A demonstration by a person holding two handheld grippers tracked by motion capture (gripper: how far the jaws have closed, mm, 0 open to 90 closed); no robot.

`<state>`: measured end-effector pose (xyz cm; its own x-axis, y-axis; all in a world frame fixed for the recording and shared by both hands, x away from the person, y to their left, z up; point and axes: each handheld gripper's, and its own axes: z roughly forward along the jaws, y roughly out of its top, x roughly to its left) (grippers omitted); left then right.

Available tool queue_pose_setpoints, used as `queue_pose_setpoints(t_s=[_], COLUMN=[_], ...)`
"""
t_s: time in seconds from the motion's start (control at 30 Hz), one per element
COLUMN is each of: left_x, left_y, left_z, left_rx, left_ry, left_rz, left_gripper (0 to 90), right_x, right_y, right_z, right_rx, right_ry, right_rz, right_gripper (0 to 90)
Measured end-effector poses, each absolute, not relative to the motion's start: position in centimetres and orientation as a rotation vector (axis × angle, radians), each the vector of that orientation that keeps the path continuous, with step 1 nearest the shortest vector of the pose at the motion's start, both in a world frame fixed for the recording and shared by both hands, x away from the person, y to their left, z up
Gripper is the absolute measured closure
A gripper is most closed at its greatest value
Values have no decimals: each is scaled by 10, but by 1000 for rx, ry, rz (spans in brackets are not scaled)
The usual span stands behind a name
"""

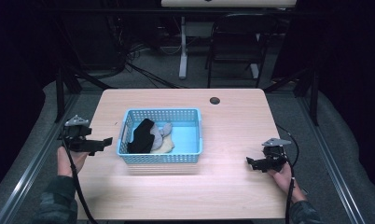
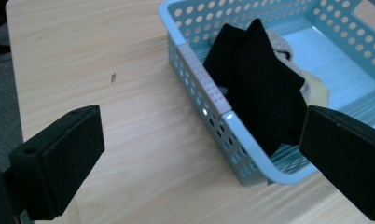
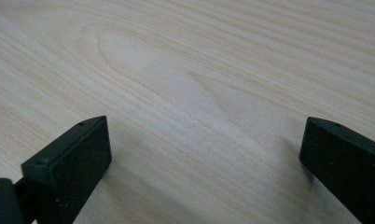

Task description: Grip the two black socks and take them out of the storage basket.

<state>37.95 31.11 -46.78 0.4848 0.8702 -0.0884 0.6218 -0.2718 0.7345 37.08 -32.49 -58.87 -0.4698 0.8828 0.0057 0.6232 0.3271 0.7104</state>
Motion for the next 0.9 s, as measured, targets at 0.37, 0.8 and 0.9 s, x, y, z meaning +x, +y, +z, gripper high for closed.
queue_pose_setpoints(t_s=[0.37,0.8,0.9], left_x=[406,440,448], left_y=[272,230,222], left_z=[-446,-442,-446], left_rx=[2083,2201,2220], left_ry=[1113,1060,1067], left_rz=[383,294,263], left_gripper=[0,0,0], right_x=[370,370,370], right_y=[-325,-324,-324], right_z=[-589,-589,-589], right_rx=[1325,1335,1342], right_ry=[2217,2212,2207], right_rz=[940,937,936], right_gripper=[33,29,23])
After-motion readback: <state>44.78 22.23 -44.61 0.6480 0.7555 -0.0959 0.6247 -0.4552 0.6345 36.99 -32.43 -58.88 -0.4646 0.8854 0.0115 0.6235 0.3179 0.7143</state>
